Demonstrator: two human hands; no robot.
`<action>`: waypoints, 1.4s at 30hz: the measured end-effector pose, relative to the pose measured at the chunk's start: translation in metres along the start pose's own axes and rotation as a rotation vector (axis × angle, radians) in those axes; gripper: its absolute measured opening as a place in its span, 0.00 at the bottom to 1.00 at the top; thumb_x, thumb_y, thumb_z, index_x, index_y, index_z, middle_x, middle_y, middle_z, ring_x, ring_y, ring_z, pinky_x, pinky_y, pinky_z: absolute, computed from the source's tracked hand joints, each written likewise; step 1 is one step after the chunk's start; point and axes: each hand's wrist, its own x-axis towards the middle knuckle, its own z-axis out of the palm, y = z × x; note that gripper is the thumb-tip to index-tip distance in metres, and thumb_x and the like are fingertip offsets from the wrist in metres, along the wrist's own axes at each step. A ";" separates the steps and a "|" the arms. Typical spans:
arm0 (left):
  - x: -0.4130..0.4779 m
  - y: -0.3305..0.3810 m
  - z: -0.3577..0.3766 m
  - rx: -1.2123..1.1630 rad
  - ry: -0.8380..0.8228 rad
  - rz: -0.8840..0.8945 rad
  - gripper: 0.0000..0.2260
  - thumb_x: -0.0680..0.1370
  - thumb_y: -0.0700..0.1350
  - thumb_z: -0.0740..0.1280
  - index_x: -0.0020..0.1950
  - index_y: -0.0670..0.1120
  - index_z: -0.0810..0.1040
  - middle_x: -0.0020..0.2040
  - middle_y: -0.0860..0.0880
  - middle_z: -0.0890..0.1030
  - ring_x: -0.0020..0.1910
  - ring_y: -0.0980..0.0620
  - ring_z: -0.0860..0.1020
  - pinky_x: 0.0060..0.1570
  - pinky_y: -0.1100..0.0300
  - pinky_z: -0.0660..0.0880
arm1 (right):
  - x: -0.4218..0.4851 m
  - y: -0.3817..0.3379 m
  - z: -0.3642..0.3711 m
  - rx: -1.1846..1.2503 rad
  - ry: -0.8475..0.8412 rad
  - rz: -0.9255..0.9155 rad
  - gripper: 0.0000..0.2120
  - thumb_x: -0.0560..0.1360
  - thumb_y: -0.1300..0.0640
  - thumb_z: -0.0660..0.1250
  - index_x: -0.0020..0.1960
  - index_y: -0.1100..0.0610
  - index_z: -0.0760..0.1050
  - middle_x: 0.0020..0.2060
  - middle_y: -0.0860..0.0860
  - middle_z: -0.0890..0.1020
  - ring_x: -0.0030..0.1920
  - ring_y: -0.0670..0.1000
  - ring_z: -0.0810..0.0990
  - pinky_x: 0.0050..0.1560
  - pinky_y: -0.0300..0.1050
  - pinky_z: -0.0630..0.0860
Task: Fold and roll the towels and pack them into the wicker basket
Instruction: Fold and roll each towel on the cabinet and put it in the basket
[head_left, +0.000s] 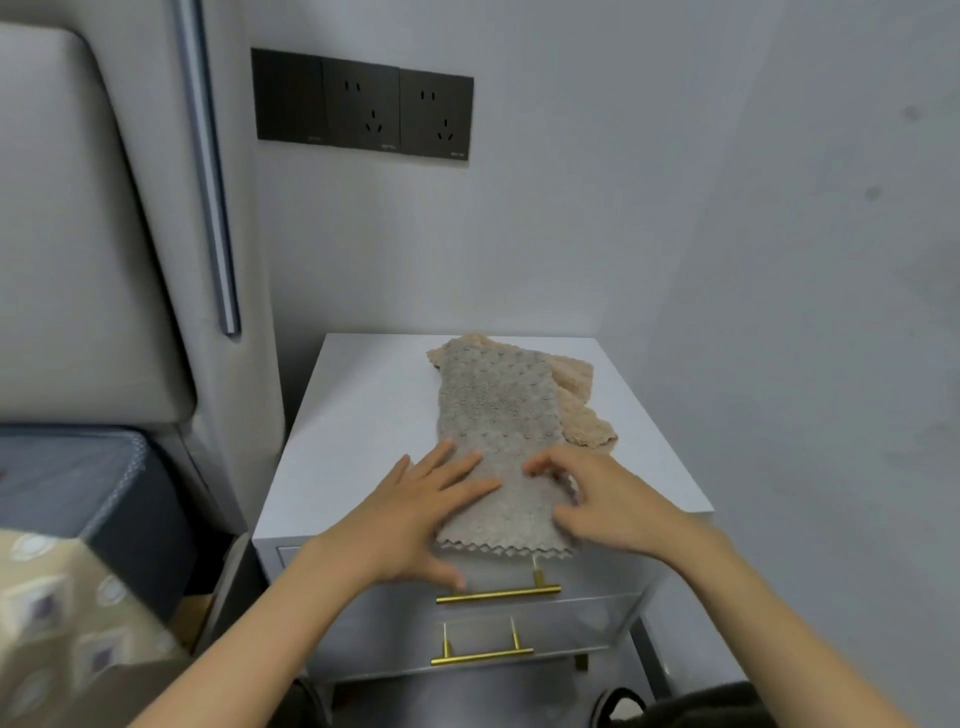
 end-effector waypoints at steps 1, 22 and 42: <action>-0.001 -0.001 0.003 0.043 -0.020 -0.006 0.42 0.73 0.62 0.68 0.75 0.64 0.40 0.74 0.61 0.34 0.72 0.57 0.31 0.70 0.54 0.36 | -0.006 0.003 0.004 -0.046 -0.025 -0.011 0.25 0.71 0.58 0.66 0.66 0.46 0.68 0.62 0.43 0.72 0.61 0.44 0.70 0.60 0.41 0.70; 0.005 -0.006 -0.018 -0.625 0.304 -0.391 0.06 0.70 0.53 0.75 0.44 0.54 0.86 0.44 0.57 0.84 0.44 0.60 0.79 0.42 0.68 0.72 | -0.014 0.034 0.005 0.323 0.157 0.045 0.23 0.74 0.42 0.63 0.35 0.62 0.77 0.27 0.48 0.72 0.30 0.44 0.68 0.36 0.39 0.63; 0.018 0.011 -0.005 -0.305 0.469 -0.386 0.06 0.70 0.45 0.69 0.43 0.50 0.73 0.48 0.52 0.68 0.51 0.52 0.65 0.46 0.61 0.66 | 0.002 0.038 0.026 0.053 0.513 0.182 0.12 0.69 0.51 0.71 0.41 0.52 0.67 0.37 0.44 0.71 0.43 0.48 0.69 0.38 0.41 0.66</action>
